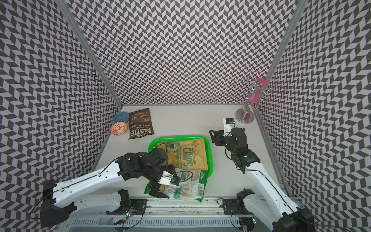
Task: Put the potato chips into the basket
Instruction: Adjust the potato chip in the basket.
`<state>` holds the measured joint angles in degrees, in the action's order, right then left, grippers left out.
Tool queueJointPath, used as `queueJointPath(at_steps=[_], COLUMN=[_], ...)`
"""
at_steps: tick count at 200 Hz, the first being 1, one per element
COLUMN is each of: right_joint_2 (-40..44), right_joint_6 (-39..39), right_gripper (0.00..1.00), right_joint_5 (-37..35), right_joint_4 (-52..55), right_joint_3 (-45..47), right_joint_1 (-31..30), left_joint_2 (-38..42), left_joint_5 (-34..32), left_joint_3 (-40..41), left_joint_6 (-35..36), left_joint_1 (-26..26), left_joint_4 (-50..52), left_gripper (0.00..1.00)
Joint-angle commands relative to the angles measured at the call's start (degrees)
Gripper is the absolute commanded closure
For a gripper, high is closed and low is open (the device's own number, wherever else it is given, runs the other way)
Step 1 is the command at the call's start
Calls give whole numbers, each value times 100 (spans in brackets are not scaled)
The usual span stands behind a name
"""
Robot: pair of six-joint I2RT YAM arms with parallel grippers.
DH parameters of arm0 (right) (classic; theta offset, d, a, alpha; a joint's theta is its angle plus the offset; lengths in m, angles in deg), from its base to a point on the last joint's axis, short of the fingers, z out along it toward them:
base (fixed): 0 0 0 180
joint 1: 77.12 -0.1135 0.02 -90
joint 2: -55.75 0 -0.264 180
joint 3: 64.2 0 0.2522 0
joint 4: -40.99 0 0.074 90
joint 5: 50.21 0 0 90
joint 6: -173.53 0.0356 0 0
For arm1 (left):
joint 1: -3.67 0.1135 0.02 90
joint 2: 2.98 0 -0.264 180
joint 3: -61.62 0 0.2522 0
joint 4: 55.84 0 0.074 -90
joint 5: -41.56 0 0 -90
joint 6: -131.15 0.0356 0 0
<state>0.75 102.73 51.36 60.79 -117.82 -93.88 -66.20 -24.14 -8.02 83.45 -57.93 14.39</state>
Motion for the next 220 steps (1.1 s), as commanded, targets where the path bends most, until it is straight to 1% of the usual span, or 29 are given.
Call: queueJointPath(at_steps=[1, 35, 50, 92, 134, 184, 220], right_joint_2=[66, 147, 158, 217, 392, 548, 623], right_joint_6=[-83, -69, -44, 15, 46, 54, 77], right_gripper=[35, 35, 35, 35, 36, 36, 35], right_joint_5=[91, 141, 184, 283, 428, 451, 503], right_joint_4=[-119, -107, -128, -115, -75, 10, 28], right_joint_3=[-152, -131, -128, -180, -292, -339, -403], right_joint_1=[73, 117, 117, 121, 127, 121, 128], left_joint_2=[-49, -76, -103, -129, -93, -48, -113], left_joint_5=[-402, -426, -554, -1378, -1744, -1971, -1999], left_joint_3=[-2, -275, -412, -402, -281, -351, -454], left_joint_6=[-3, -112, -135, -111, -78, 31, 177], left_joint_1=[-71, -62, -50, -45, 63, 303, 704], left_joint_4=[-197, -261, -308, -639, -907, -1175, -1417], left_gripper=[1, 1, 1, 1, 1, 1, 1])
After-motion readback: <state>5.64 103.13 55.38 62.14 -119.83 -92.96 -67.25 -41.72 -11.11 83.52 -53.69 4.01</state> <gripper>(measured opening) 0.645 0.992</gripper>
